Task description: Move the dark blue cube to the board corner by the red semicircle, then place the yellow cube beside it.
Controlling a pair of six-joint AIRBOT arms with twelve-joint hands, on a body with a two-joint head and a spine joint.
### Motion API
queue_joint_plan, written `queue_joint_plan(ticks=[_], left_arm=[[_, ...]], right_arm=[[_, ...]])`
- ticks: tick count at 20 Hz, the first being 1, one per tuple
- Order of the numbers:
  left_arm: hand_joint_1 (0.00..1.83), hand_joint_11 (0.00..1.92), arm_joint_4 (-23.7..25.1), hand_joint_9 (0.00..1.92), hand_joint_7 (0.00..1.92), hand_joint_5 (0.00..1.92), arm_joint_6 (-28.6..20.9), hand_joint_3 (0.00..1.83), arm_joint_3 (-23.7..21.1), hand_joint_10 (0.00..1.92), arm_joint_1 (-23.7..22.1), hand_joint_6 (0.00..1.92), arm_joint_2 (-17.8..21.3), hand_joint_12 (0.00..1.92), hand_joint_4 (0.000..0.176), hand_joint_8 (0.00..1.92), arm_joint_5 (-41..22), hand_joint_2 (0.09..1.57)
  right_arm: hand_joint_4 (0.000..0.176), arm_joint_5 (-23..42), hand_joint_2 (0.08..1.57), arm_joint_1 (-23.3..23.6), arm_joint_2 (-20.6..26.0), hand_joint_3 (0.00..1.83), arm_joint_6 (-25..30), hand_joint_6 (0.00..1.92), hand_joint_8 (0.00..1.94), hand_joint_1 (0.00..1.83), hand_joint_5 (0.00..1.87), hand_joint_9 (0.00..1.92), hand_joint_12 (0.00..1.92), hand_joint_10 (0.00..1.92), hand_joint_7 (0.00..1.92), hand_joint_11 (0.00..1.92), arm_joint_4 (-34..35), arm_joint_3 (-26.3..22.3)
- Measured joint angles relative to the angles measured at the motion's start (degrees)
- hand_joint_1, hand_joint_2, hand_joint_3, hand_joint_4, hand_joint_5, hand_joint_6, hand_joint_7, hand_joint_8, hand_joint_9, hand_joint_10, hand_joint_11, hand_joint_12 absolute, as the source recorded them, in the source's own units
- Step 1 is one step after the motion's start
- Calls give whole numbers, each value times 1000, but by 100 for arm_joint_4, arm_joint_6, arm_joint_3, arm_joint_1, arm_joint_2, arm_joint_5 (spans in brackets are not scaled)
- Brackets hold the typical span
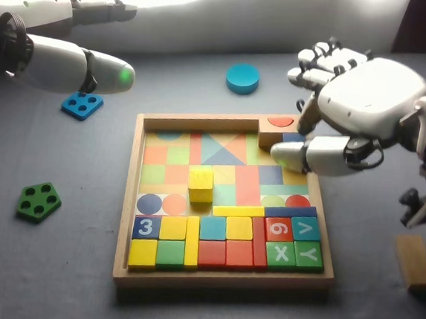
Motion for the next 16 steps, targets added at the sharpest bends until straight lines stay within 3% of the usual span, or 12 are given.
queue_joint_plan(ticks=[6,10,16], left_arm=[[0,0,0,13,28,20,0,0,-4,0,-2,0,0,149,0,1,-4,1270],[33,0,0,39,32,37,0,0,-4,5,-7,4,0,215,0,2,7,1271],[3,0,0,40,56,55,0,0,17,4,-7,5,4,222,0,4,35,1265]], right_arm=[[0,-35,1152,232,85,1,59,18,7,0,931,5,0,2,199,0,22,-184],[0,-302,1153,435,74,0,271,17,1,0,932,0,0,0,188,0,-48,-433],[0,-756,1167,542,-219,6,514,7,0,0,912,0,0,0,177,0,-345,-437]])
